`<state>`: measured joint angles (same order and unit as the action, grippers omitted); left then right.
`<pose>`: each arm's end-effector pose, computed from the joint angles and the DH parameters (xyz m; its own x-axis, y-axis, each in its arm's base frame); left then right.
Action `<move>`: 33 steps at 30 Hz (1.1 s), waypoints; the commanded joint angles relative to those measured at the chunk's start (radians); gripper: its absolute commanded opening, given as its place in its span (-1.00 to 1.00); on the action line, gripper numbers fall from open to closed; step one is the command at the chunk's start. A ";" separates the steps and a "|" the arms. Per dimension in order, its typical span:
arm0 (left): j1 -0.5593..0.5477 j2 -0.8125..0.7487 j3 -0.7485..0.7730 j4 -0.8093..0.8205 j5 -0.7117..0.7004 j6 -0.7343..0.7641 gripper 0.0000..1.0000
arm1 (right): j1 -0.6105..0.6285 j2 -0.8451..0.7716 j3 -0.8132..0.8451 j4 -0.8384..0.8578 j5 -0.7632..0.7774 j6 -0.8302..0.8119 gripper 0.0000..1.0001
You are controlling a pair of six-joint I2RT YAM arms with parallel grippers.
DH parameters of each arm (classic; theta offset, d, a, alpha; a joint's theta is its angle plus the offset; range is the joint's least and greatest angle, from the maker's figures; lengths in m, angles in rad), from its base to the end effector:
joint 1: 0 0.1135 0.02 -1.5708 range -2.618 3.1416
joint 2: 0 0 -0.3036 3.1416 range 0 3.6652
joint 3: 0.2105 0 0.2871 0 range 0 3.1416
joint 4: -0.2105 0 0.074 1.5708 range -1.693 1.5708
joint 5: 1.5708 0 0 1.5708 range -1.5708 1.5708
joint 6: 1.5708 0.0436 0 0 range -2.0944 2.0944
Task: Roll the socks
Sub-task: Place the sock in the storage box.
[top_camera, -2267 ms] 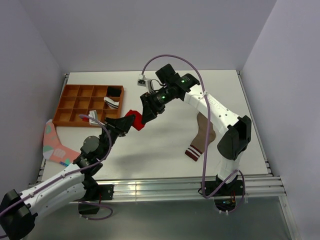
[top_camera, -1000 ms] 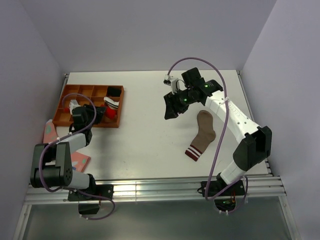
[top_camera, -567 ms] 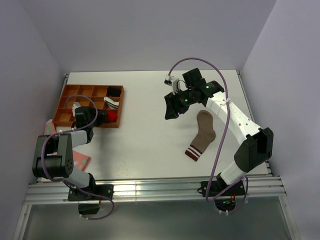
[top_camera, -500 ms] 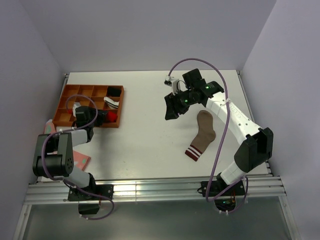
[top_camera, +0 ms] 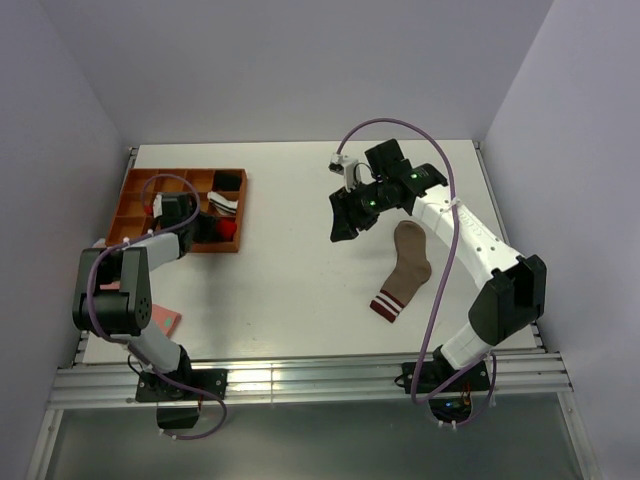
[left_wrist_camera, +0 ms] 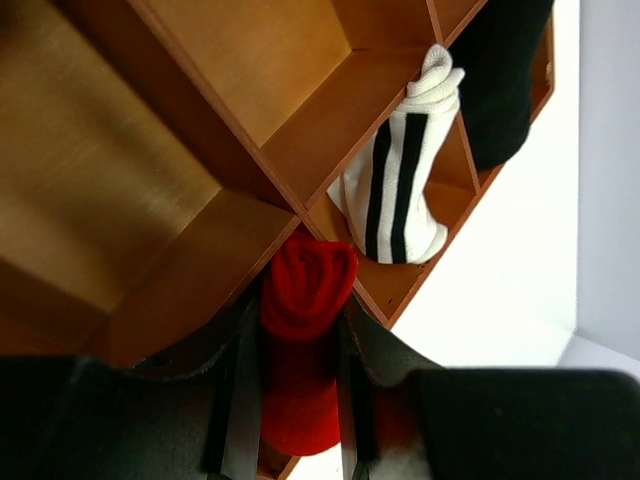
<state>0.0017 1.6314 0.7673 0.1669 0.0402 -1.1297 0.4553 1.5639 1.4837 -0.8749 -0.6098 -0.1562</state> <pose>0.3564 -0.0011 0.1665 -0.3005 -0.9041 -0.3040 -0.5682 0.4256 -0.7043 0.3177 0.1833 0.3648 -0.6220 -0.4465 -0.6432 -0.7636 0.5278 0.3720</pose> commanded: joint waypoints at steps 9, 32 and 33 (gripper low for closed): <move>-0.032 0.130 0.193 -0.320 -0.146 0.050 -1.00 | -0.007 -0.048 -0.030 0.031 -0.008 -0.022 0.24; -0.094 0.206 0.254 -0.538 -0.307 0.084 -0.99 | -0.006 -0.031 -0.043 0.017 -0.014 -0.028 0.24; -0.098 0.212 0.262 -0.559 -0.313 0.082 -0.99 | -0.006 -0.030 -0.045 0.017 -0.016 -0.028 0.24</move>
<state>-0.0971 1.7786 1.0458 -0.1761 -0.1833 -1.0836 0.4553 1.5524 1.4452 -0.8745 -0.6113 -0.1734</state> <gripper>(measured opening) 0.328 0.620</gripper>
